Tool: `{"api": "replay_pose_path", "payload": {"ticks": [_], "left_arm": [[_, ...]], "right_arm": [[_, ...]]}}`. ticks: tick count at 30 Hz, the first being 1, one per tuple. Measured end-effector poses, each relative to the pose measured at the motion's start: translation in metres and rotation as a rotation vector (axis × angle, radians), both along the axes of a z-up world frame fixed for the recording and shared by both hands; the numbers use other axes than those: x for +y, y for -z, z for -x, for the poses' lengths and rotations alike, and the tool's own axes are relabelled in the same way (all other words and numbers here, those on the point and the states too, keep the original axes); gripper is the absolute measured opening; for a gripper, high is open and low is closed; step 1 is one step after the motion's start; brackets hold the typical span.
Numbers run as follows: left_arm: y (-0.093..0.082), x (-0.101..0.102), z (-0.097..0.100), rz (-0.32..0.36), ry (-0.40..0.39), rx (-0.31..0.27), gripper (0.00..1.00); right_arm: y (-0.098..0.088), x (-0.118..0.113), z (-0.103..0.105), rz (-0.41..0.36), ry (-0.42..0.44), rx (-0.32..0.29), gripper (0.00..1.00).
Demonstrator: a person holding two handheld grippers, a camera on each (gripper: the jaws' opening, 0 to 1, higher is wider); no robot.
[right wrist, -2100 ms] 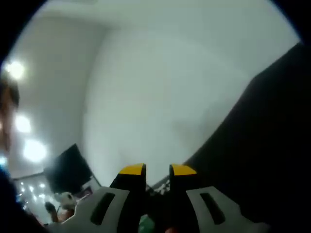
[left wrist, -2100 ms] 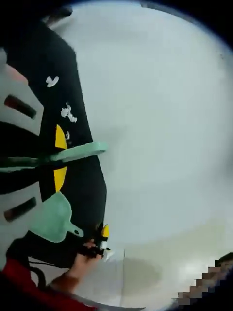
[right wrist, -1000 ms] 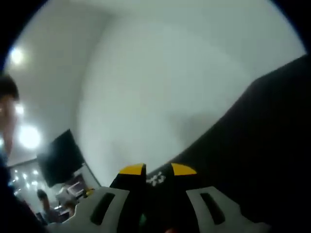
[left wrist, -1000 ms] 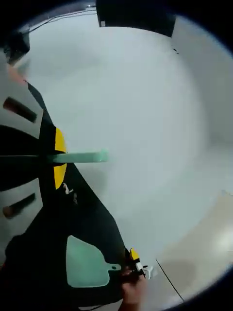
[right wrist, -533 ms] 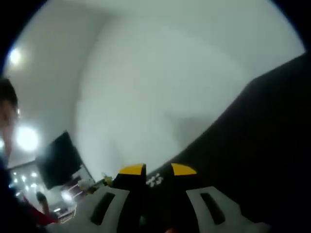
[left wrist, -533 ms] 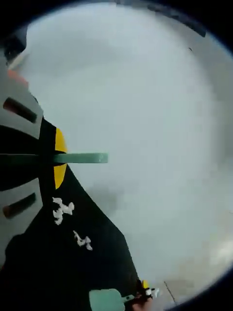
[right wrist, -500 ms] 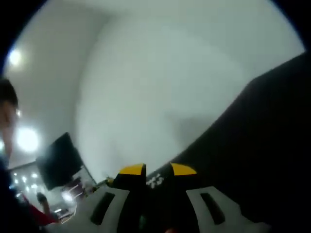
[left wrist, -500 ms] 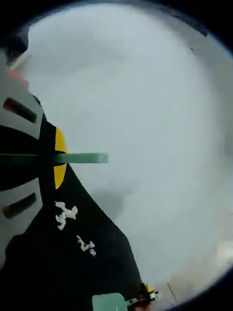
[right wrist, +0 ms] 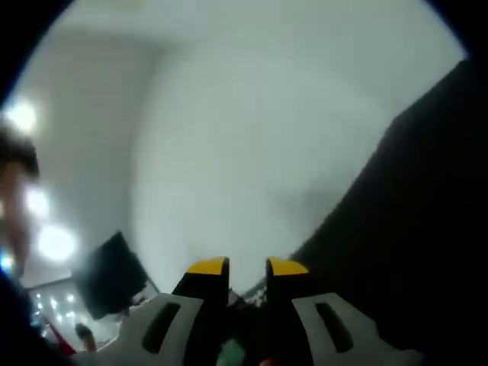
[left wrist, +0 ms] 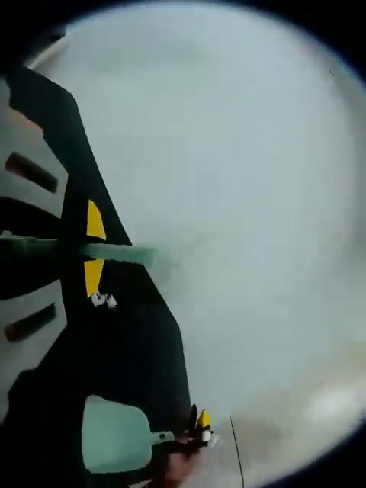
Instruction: Pick up the broom and sweep the trash on the tabletop into the dustpan.
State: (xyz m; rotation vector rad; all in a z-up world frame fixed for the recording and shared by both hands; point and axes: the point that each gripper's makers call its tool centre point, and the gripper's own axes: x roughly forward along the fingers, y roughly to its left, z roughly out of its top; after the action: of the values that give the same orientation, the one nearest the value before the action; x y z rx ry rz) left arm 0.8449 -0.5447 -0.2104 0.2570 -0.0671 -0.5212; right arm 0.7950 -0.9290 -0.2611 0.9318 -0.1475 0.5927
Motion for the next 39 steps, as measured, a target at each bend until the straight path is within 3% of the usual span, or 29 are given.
{"api": "replay_pose_path", "payload": {"ticks": [1,3,5,7,8,9,11,13,14,15,17,19,21,24,27,30,32,34,37,39], "left_arm": [[-0.012,-0.005,0.009,0.027,0.013,-0.011,0.04],[-0.037,0.0,0.016,0.022,-0.022,-0.088,0.04],[-0.053,0.019,0.006,-0.081,-0.121,-0.171,0.04],[-0.052,0.045,-0.021,-0.233,-0.215,-0.235,0.04],[-0.043,0.051,-0.028,-0.255,-0.237,-0.225,0.04],[-0.028,0.063,-0.043,-0.27,-0.268,-0.18,0.04],[0.011,0.076,-0.067,-0.207,-0.281,-0.033,0.04],[0.037,0.072,-0.076,-0.116,-0.24,0.051,0.04],[0.04,0.064,-0.072,-0.063,-0.218,0.05,0.04],[0.036,0.056,-0.066,-0.098,-0.199,-0.005,0.04],[0.04,0.046,-0.059,-0.173,-0.188,-0.013,0.04],[0.04,0.024,-0.046,-0.115,-0.129,0.003,0.04],[0.043,0.011,-0.035,-0.113,-0.112,0.038,0.05],[0.037,-0.012,-0.011,-0.092,-0.053,0.041,0.04],[0.03,-0.031,0.009,-0.072,0.01,0.056,0.04],[0.025,-0.05,0.031,-0.032,0.084,0.082,0.04],[0.021,-0.053,0.044,-0.08,0.087,0.055,0.04],[0.013,-0.057,0.059,-0.026,0.131,0.055,0.04],[-0.008,-0.052,0.077,0.126,0.178,0.047,0.04],[-0.019,-0.041,0.08,0.179,0.17,0.033,0.04]], "right_arm": [[0.0,0.0,0.0,-0.004,0.001,0.001,0.21],[-0.002,0.001,0.001,-0.012,0.0,0.003,0.21],[-0.001,0.001,0.001,-0.013,0.0,0.008,0.21],[-0.001,0.002,0.001,-0.016,-0.003,0.01,0.21],[-0.001,0.002,0.001,-0.017,-0.004,0.009,0.21],[-0.001,0.001,0.001,-0.019,-0.003,0.009,0.21],[0.0,-0.001,0.0,-0.025,-0.001,0.009,0.21],[0.0,-0.002,0.001,-0.029,0.001,0.009,0.21],[0.0,-0.002,0.001,-0.03,0.001,0.009,0.21],[0.0,-0.002,0.001,-0.032,0.002,0.009,0.21],[0.0,-0.002,0.001,-0.033,0.003,0.009,0.21],[0.0,-0.001,0.0,-0.031,0.003,0.011,0.21],[0.001,0.0,0.0,-0.027,0.003,0.014,0.21],[0.001,0.002,0.001,-0.015,0.007,0.02,0.21],[0.018,0.016,-0.001,0.144,0.001,0.09,0.21],[0.035,0.053,0.006,0.288,-0.135,0.156,0.2],[0.046,0.076,0.019,0.398,-0.241,0.186,0.2],[0.055,0.087,0.033,0.436,-0.324,0.226,0.17],[0.061,0.091,0.051,0.469,-0.367,0.262,0.14],[0.062,0.092,0.064,0.455,-0.393,0.274,0.14]]}}
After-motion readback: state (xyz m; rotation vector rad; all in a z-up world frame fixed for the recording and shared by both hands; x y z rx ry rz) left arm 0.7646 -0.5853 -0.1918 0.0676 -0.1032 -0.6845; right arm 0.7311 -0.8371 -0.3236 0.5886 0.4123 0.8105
